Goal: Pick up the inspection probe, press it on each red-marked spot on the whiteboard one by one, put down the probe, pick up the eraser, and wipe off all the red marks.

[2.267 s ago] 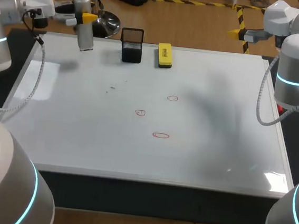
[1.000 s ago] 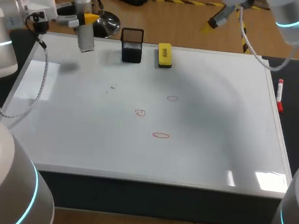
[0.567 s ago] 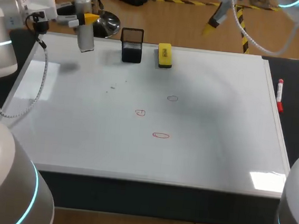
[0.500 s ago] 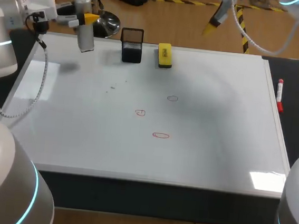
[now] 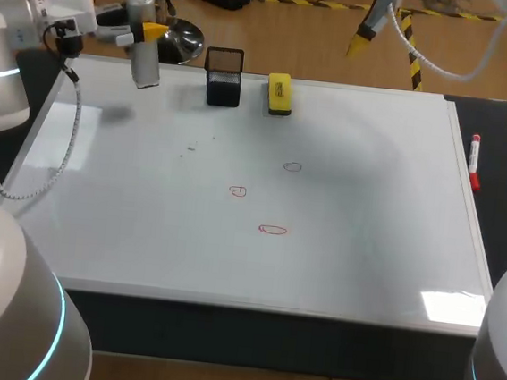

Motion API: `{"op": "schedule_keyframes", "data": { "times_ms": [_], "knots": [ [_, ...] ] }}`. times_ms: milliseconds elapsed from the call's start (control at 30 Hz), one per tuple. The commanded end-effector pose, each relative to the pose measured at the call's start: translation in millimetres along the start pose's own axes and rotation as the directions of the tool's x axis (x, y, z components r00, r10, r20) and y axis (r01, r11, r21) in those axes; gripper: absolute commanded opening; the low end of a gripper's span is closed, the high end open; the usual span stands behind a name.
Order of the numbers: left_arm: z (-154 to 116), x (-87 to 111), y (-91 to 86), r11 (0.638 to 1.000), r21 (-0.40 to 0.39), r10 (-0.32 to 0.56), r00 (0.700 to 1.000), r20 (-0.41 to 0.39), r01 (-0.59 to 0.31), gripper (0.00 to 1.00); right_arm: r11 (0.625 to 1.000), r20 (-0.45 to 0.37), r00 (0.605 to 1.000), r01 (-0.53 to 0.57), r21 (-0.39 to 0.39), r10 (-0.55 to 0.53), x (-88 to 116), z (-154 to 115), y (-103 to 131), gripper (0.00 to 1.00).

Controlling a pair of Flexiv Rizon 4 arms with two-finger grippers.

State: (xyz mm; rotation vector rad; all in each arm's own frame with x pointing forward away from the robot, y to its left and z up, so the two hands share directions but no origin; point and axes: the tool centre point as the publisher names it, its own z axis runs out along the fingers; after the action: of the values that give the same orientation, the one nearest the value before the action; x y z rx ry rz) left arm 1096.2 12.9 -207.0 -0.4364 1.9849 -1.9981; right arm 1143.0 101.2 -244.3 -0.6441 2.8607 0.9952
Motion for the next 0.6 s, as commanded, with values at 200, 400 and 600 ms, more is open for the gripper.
{"op": "schedule_keyframes", "data": {
  "times_ms": [200, 400, 600],
  "knots": [
    [0.1, 1.6, -0.8, 1.000, 0.002, 0.002, 1.000, 0.005, -0.002, 0.00, 0.998, -0.182, 0.983, 0.040, 0.058, -0.029, -2.1, 10.9, 4.1, 1.00],
    [0.1, 1.6, -0.8, 1.000, 0.002, 0.002, 1.000, 0.005, -0.002, 0.00, 0.987, -0.278, 0.956, 0.123, 0.108, -0.088, 7.1, 36.0, 14.0, 1.00],
    [0.1, 1.6, -0.8, 1.000, 0.002, 0.002, 1.000, 0.005, -0.002, 0.00, 0.953, -0.370, 0.904, 0.276, 0.123, -0.214, 13.4, 64.1, 18.9, 1.00]
  ]
}}
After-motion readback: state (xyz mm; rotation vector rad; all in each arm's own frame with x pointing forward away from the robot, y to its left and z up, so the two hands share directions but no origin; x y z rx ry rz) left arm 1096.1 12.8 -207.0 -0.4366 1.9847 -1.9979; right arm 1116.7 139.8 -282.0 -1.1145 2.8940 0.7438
